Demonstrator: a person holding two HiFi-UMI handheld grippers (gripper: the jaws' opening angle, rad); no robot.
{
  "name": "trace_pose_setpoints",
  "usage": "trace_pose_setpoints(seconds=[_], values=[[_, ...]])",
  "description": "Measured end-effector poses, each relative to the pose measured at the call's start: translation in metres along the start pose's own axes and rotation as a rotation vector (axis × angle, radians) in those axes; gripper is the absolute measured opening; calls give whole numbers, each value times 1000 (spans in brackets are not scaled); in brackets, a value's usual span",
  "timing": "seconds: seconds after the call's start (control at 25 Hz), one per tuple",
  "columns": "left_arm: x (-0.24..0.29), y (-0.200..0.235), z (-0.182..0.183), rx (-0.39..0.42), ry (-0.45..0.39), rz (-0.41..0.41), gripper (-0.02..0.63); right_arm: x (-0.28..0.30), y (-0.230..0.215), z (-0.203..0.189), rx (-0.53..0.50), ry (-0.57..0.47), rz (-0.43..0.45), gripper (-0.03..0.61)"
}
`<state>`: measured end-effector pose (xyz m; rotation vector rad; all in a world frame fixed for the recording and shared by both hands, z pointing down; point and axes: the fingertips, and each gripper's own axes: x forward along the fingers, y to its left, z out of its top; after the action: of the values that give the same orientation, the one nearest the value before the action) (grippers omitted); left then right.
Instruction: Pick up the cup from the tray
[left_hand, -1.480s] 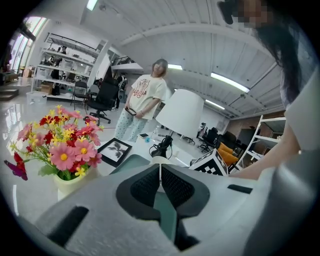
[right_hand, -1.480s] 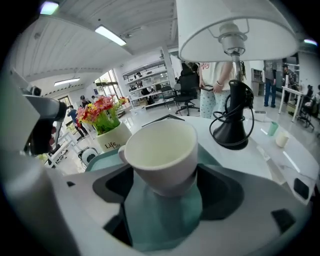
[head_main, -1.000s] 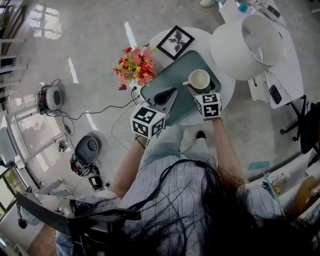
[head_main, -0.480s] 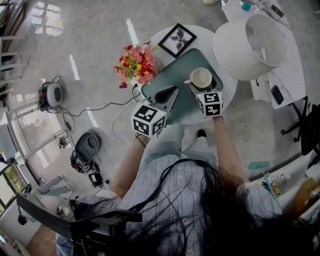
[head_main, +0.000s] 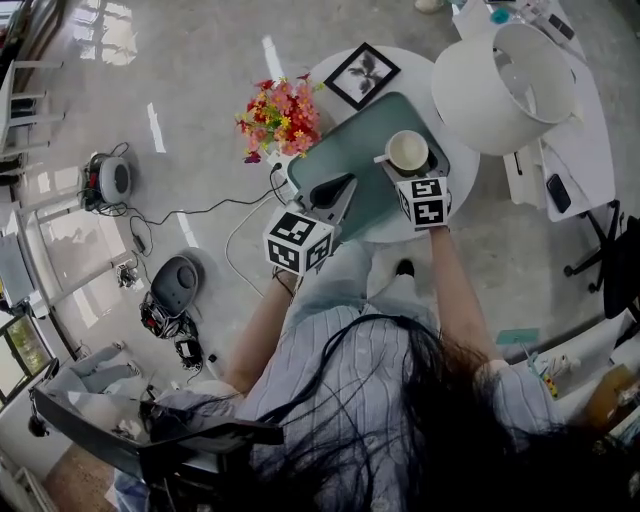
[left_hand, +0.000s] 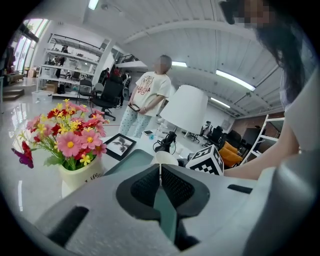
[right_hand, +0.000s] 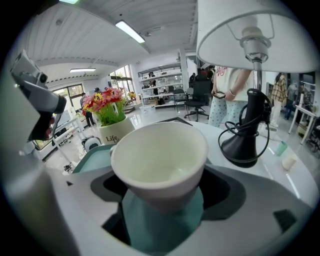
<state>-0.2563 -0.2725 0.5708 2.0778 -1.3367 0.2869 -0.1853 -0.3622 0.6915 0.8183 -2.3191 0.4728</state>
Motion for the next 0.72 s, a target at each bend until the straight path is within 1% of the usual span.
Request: trace_pose_setpoints(seconds=[0.2, 0.52, 0.72], values=[[-12, -2, -7, -4, -2, 30, 14, -14, 7, -1, -8, -18, 12, 405], [-20, -22, -15, 11, -11, 43, 14, -63, 12, 25, 17, -143, 12, 405], [-20, -45, -16, 24, -23, 39, 14, -98, 11, 37, 29, -190, 7, 405]])
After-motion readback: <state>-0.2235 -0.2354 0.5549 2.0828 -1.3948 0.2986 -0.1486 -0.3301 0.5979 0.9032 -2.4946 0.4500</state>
